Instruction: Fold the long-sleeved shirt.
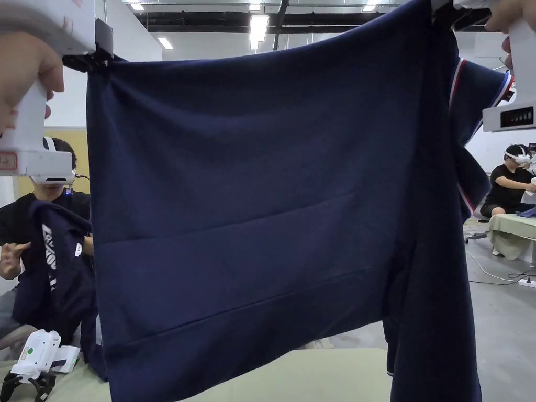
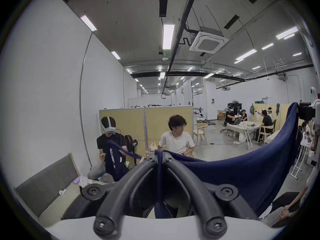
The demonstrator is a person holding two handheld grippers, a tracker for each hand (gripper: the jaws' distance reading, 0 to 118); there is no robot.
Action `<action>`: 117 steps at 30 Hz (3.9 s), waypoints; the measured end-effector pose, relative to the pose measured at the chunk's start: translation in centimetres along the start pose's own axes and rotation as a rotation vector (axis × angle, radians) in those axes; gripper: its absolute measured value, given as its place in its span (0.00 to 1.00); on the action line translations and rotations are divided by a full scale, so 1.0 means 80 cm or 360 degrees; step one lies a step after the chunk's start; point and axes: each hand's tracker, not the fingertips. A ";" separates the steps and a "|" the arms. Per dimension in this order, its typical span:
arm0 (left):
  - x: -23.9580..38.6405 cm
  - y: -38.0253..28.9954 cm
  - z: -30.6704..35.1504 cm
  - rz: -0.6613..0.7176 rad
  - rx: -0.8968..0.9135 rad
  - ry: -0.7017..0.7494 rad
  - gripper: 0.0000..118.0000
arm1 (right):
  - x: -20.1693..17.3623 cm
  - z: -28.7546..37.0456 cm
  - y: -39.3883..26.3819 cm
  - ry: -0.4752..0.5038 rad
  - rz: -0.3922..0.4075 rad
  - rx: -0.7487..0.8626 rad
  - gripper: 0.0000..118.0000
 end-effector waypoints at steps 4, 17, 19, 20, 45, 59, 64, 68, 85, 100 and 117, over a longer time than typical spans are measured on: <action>0.002 0.011 -0.027 0.0002 0.0051 0.0037 0.01 | -0.008 -0.037 0.007 0.0018 0.0011 0.0028 0.04; 0.001 -0.010 -0.155 -0.0021 0.0093 0.0115 0.01 | -0.027 -0.170 -0.023 0.0070 -0.0005 0.0047 0.04; 0.006 -0.026 -0.173 -0.0051 0.0095 0.0138 0.01 | -0.031 -0.187 -0.037 0.0068 -0.0020 0.0047 0.04; 0.008 -0.036 -0.182 -0.0067 0.0097 0.0142 0.01 | -0.038 -0.180 -0.054 0.0062 -0.0022 0.0049 0.04; 0.069 -0.780 0.012 0.0132 -0.0846 -0.0011 0.01 | -0.133 0.029 -0.837 0.0143 -0.0345 -0.1112 0.04; 0.033 -0.845 0.244 0.0126 -0.1151 -0.0071 0.01 | -0.095 0.267 -0.866 0.0192 -0.0393 -0.1311 0.04; 0.014 -0.851 0.303 0.0156 -0.1239 -0.0035 0.01 | -0.090 0.328 -0.884 0.0182 -0.0386 -0.1466 0.04; 0.020 -0.877 0.334 0.0077 -0.1406 -0.0049 0.01 | -0.100 0.365 -0.914 0.0197 -0.0358 -0.1601 0.04; 0.010 -0.861 0.377 0.0078 -0.1431 -0.0078 0.01 | -0.093 0.401 -0.905 0.0240 -0.0288 -0.1677 0.04; 0.012 -0.843 0.400 0.0295 -0.1357 -0.0031 0.81 | -0.088 0.423 -0.839 0.0363 -0.0287 -0.1532 0.99; 0.105 -0.797 0.287 0.0324 -0.1179 -0.0272 0.00 | -0.160 0.331 -0.827 0.0494 -0.0353 -0.1376 0.00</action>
